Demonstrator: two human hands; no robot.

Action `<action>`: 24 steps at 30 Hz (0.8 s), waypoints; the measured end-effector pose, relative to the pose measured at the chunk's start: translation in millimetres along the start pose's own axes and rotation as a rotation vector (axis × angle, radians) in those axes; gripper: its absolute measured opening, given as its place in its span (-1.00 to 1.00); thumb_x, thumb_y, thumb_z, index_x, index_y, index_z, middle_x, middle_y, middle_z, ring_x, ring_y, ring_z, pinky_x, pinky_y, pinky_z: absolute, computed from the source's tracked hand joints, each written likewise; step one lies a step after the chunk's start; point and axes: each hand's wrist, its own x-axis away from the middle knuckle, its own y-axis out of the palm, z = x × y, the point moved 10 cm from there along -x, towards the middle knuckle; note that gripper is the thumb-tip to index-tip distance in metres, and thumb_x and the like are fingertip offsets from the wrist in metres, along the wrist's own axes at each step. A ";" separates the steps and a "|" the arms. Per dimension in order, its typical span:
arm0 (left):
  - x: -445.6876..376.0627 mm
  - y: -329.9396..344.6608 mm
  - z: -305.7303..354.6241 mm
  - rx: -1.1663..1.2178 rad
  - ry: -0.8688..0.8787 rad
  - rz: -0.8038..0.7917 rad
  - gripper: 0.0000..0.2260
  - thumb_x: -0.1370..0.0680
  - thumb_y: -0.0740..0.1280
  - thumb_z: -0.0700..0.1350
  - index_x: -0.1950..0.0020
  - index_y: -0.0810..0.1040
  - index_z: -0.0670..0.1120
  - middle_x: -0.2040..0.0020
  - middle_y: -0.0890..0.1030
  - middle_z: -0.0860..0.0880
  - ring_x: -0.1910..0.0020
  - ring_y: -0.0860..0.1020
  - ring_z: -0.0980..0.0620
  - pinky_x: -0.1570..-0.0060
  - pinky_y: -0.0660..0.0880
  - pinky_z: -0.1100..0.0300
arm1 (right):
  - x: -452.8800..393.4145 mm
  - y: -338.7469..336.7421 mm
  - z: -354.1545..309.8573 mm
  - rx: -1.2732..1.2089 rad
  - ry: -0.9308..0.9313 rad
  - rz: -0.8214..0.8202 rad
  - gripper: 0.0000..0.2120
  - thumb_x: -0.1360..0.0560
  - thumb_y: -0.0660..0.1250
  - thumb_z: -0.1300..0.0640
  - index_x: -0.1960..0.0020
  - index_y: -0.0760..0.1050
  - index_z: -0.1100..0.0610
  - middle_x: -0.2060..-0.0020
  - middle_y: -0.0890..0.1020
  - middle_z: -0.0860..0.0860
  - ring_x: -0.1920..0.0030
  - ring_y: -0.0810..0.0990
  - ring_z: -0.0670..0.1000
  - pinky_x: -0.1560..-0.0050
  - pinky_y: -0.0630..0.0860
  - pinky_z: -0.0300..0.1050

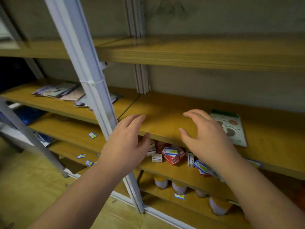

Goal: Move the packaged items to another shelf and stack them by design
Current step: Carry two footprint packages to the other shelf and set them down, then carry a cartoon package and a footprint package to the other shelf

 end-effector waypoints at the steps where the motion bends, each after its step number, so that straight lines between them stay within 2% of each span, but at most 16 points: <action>1: 5.5 -11.2 -15.0 0.002 -0.007 0.017 -0.52 -0.59 0.31 0.05 -0.50 0.40 -0.05 -0.43 0.47 0.02 -0.42 0.39 0.04 -0.35 0.34 0.17 | -1.4 9.0 -15.5 0.000 -0.008 -0.010 -0.53 -0.55 0.34 -0.07 -0.42 0.43 0.00 -0.36 0.47 -0.10 -0.33 0.45 -0.06 -0.28 0.37 -0.16; 4: 20.3 -42.7 -66.6 -0.007 -0.036 0.060 -0.54 -0.59 0.26 0.07 -0.47 0.42 -0.01 -0.37 0.49 0.07 -0.37 0.39 0.09 -0.27 0.31 0.26 | -5.6 35.7 -64.6 0.008 -0.033 -0.031 -0.57 -0.55 0.34 -0.08 -0.39 0.45 -0.02 -0.31 0.49 -0.13 -0.28 0.47 -0.08 -0.20 0.35 -0.22; 7: 31.1 -69.3 -127.1 0.008 -0.084 0.076 -0.51 -0.57 0.22 0.11 -0.49 0.41 -0.01 -0.39 0.48 0.08 -0.39 0.38 0.09 -0.29 0.29 0.25 | -12.0 64.3 -114.6 -0.006 -0.048 -0.043 -0.60 -0.54 0.34 -0.07 -0.34 0.49 -0.01 -0.25 0.53 -0.13 -0.24 0.50 -0.08 -0.15 0.37 -0.22; 10: 38.9 -91.3 -188.7 0.011 -0.132 0.073 -0.45 -0.55 0.19 0.17 -0.51 0.38 -0.01 -0.42 0.45 0.07 -0.42 0.37 0.08 -0.30 0.27 0.22 | -20.1 95.9 -167.3 -0.023 -0.072 -0.042 -0.61 -0.53 0.34 -0.08 -0.32 0.50 -0.02 -0.22 0.54 -0.15 -0.22 0.50 -0.10 -0.17 0.41 -0.21; 15: 48.2 -120.2 -269.5 -0.001 -0.153 0.069 -0.46 -0.58 0.22 0.18 -0.54 0.30 0.07 -0.46 0.41 0.13 -0.43 0.32 0.15 -0.26 0.25 0.26 | -37.8 151.2 -244.6 -0.032 -0.095 -0.048 -0.56 -0.54 0.32 -0.12 -0.39 0.45 -0.04 -0.28 0.51 -0.16 -0.28 0.47 -0.12 -0.23 0.41 -0.19; 17: 48.4 -129.5 -293.6 0.023 -0.157 0.067 -0.47 -0.58 0.23 0.17 -0.54 0.31 0.08 -0.45 0.41 0.14 -0.39 0.38 0.13 -0.27 0.33 0.22 | -45.9 173.2 -268.3 -0.039 -0.098 -0.072 -0.55 -0.55 0.33 -0.11 -0.40 0.44 -0.02 -0.28 0.51 -0.15 -0.28 0.45 -0.12 -0.23 0.35 -0.24; 21: 43.2 -139.1 -341.5 0.096 -0.211 0.070 -0.49 -0.59 0.24 0.18 -0.53 0.30 0.12 -0.44 0.38 0.18 -0.12 0.59 -0.02 -0.18 0.52 0.09 | -64.9 213.7 -298.9 -0.010 -0.110 -0.117 -0.54 -0.55 0.33 -0.13 -0.41 0.43 -0.05 -0.30 0.49 -0.16 -0.29 0.42 -0.15 -0.23 0.25 -0.32; 24: 32.7 -134.0 -374.5 0.121 -0.250 0.060 -0.49 -0.59 0.24 0.19 -0.53 0.32 0.11 -0.44 0.39 0.17 -0.14 0.58 -0.02 -0.20 0.52 0.07 | -84.9 237.6 -306.9 -0.001 -0.104 -0.115 -0.54 -0.54 0.32 -0.14 -0.41 0.43 -0.06 -0.28 0.50 -0.16 -0.27 0.43 -0.16 -0.19 0.27 -0.29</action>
